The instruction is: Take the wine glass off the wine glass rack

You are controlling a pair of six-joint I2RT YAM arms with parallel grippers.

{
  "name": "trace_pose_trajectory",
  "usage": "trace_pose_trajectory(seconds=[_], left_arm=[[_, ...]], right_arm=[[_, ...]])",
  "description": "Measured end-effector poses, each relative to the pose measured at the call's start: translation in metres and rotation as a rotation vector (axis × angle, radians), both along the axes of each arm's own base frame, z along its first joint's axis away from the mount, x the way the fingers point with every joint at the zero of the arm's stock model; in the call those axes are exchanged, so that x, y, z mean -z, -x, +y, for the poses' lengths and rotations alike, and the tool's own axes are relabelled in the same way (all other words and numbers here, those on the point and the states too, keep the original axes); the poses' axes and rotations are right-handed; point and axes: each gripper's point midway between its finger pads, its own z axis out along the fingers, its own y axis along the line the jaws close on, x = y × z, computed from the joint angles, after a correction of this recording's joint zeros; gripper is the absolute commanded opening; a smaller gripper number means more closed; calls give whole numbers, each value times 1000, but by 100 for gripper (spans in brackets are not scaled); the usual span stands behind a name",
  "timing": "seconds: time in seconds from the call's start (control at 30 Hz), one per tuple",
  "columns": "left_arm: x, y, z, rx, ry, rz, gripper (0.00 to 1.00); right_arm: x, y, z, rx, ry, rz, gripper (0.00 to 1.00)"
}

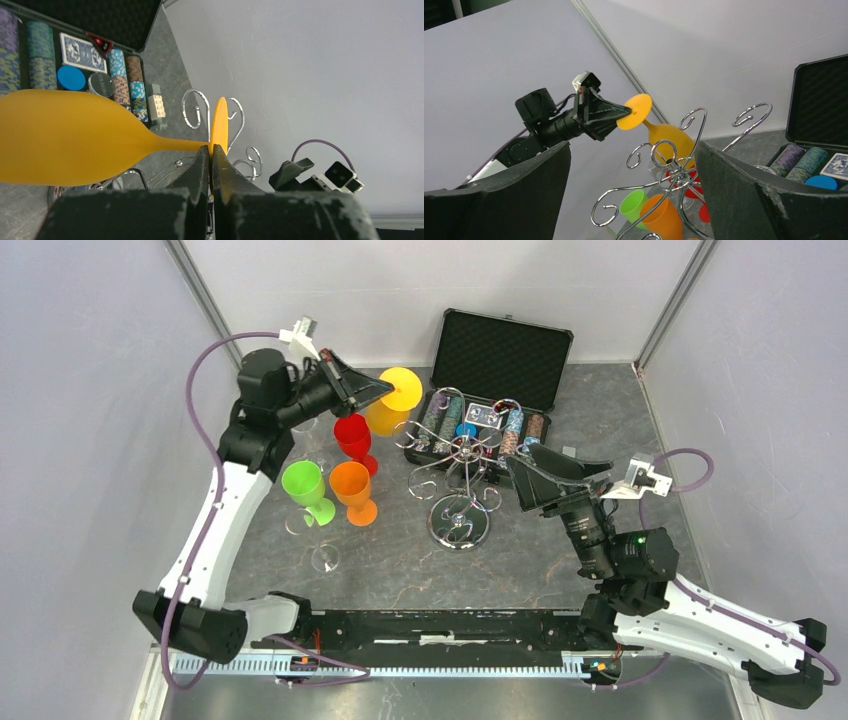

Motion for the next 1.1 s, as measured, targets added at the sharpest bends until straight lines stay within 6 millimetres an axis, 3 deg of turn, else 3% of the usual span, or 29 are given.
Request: trace_pose_trajectory(seconds=[0.1,0.27,0.47,0.6,0.83,0.97,1.1], left_arm=[[-23,13,12,-26,21,-63,2],[-74,53,23,-34,115,-178,2],[-139,101,31,4,328,-280,2],[-167,123,33,76,512,-286,2],[-166,138,36,221,774,-135,2],[-157,135,37,261,843,-64,2],[-160,145,42,284,882,-77,2]], right_arm=[[2,1,7,-19,21,-9,98],[-1,3,24,-64,64,-37,98],[-27,10,46,-142,68,-101,98],[-48,17,60,-198,55,-155,98],[-62,18,90,-276,55,-182,98],[-61,16,111,-326,56,-167,98],[-61,12,127,-360,50,-139,98]])
